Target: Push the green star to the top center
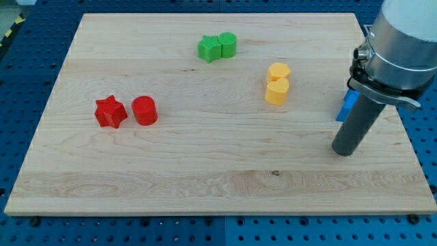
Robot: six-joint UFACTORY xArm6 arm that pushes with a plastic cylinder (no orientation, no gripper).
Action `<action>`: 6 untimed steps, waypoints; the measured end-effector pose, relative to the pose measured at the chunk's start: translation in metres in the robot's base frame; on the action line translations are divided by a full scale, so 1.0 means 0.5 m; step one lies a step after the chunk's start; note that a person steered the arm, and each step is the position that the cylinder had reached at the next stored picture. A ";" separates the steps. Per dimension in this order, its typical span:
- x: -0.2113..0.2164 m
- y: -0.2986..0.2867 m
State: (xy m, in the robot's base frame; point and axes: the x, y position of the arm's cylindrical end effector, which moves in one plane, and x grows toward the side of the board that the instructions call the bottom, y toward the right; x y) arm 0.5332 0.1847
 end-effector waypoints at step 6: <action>-0.133 -0.223</action>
State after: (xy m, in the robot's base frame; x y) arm 0.4666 0.0734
